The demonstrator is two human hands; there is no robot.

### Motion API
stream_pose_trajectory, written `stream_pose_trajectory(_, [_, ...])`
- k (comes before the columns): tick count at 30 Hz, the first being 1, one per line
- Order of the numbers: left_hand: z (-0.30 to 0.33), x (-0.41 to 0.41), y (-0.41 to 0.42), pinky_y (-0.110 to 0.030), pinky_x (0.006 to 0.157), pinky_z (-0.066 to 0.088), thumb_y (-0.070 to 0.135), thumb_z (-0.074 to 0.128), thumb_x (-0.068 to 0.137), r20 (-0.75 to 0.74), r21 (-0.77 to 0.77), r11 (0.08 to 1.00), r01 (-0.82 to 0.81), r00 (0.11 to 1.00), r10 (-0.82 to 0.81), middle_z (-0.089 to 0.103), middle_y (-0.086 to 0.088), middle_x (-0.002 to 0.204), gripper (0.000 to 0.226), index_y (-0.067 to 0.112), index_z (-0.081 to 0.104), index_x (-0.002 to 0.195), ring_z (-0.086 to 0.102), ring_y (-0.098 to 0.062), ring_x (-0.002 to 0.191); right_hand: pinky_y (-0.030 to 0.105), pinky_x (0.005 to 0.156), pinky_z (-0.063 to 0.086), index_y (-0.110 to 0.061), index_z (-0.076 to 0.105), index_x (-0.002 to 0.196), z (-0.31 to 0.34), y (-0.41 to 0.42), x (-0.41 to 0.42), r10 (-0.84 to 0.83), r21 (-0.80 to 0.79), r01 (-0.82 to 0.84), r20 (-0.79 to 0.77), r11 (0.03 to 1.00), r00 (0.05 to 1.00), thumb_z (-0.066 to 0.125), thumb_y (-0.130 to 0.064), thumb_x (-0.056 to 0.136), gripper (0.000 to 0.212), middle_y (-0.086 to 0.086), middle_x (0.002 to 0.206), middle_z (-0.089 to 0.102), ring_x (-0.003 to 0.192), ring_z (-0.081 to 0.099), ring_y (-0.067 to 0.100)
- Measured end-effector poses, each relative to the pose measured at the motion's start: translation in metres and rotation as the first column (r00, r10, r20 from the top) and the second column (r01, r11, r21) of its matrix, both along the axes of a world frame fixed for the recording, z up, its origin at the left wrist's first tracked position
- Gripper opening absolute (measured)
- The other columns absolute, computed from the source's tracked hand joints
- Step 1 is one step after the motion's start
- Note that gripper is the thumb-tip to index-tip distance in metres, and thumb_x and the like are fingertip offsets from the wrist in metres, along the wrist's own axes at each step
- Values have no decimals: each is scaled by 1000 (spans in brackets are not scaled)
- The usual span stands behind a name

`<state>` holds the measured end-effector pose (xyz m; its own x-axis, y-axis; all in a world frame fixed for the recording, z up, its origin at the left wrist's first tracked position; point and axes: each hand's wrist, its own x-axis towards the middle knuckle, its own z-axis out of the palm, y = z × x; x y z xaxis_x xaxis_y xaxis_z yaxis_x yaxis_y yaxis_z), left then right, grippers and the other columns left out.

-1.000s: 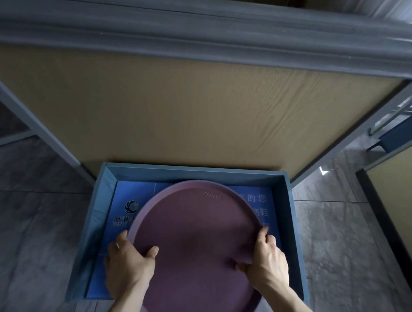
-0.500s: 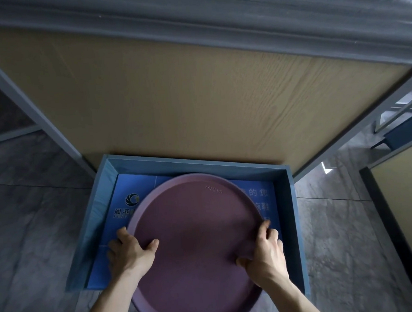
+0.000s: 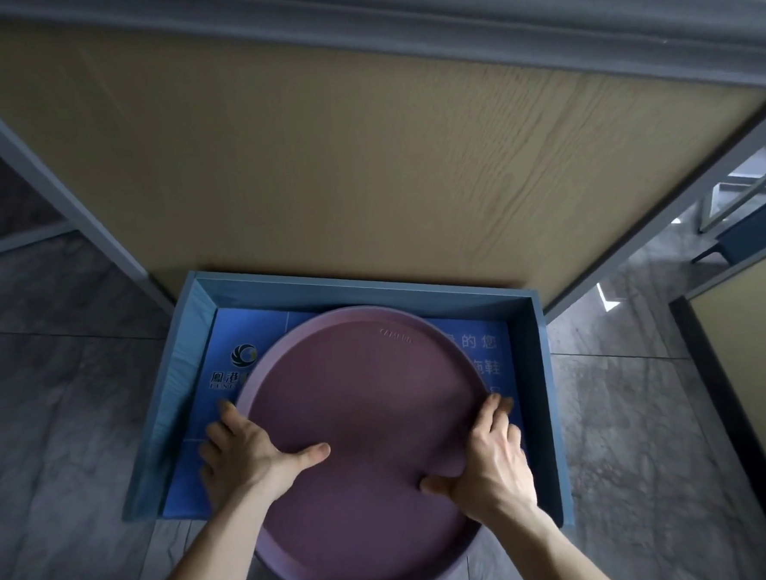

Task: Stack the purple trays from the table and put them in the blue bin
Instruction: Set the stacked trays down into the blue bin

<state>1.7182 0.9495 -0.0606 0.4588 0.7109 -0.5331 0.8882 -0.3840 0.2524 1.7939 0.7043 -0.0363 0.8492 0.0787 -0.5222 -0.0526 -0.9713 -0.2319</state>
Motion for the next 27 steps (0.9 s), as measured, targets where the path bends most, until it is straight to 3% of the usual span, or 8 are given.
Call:
stream_pose_trajectory(2, [5, -2, -9, -51, 106, 38, 79, 80, 39, 17, 116, 991, 63, 998, -65, 30, -24, 148, 157, 13, -4, 154, 40, -43, 133, 43, 124, 18, -7, -18, 155, 2, 3, -2, 80, -56, -77, 53, 995, 995, 83, -70, 55, 155, 26, 164, -14, 153, -2, 42])
stream_pose_trajectory(4, [5, -10, -22, -53, 101, 39, 78, 78, 43, 59, 288, 934, 213, 969, -239, 31, -27, 148, 147, 20, 4, 156, 44, -46, 127, 46, 125, 9, -21, -21, 155, 0, 7, -8, 231, -53, -227, 89, 972, 969, 80, -71, 57, 150, 25, 162, -25, 151, -21, 41])
stream_pose_trajectory(6, [-1, -16, -36, -56, 108, 32, 80, 77, 37, 87, 366, 861, 353, 908, -409, 24, -26, 155, 143, 27, 18, 156, 33, -48, 136, 49, 126, 2, -34, -23, 153, -3, 10, -16, 356, -28, -355, 66, 934, 932, 80, -72, 56, 146, 20, 162, -28, 148, -30, 37])
stream_pose_trajectory(8, [-5, -18, -48, -57, 117, 21, 85, 72, 32, 60, 320, 824, 468, 858, -510, 14, -22, 163, 143, 36, 18, 155, 18, -47, 147, 52, 125, 1, -41, -23, 152, -9, 10, -22, 408, -25, -407, 32, 913, 913, 81, -71, 52, 147, 17, 162, -30, 148, -30, 37])
stream_pose_trajectory(10, [-4, -15, -56, -56, 121, 9, 87, 68, 36, 39, 219, 826, 519, 841, -539, -2, -16, 166, 141, 45, 2, 154, 2, -44, 151, 53, 125, 2, -42, -22, 152, -13, 9, -23, 419, -34, -418, 36, 908, 907, 82, -70, 51, 148, 16, 161, -33, 149, -30, 39])
stream_pose_trajectory(13, [-4, -8, -61, -57, 120, 5, 87, 66, 42, -13, 187, 815, 548, 831, -556, -14, -14, 165, 139, 49, -12, 151, -10, -45, 149, 52, 125, 3, -42, -21, 153, -14, 8, -22, 425, -44, -424, 42, 905, 904, 82, -70, 51, 148, 16, 161, -33, 149, -28, 39])
stream_pose_trajectory(27, [1, -6, -63, -56, 121, 10, 85, 69, 45, -19, 193, 817, 544, 834, -551, -10, -11, 166, 136, 50, -8, 152, -8, -43, 150, 50, 125, 9, -37, -13, 156, -14, 13, -21, 414, -52, -412, 41, 910, 909, 86, -65, 50, 147, 18, 163, -25, 151, -20, 41])
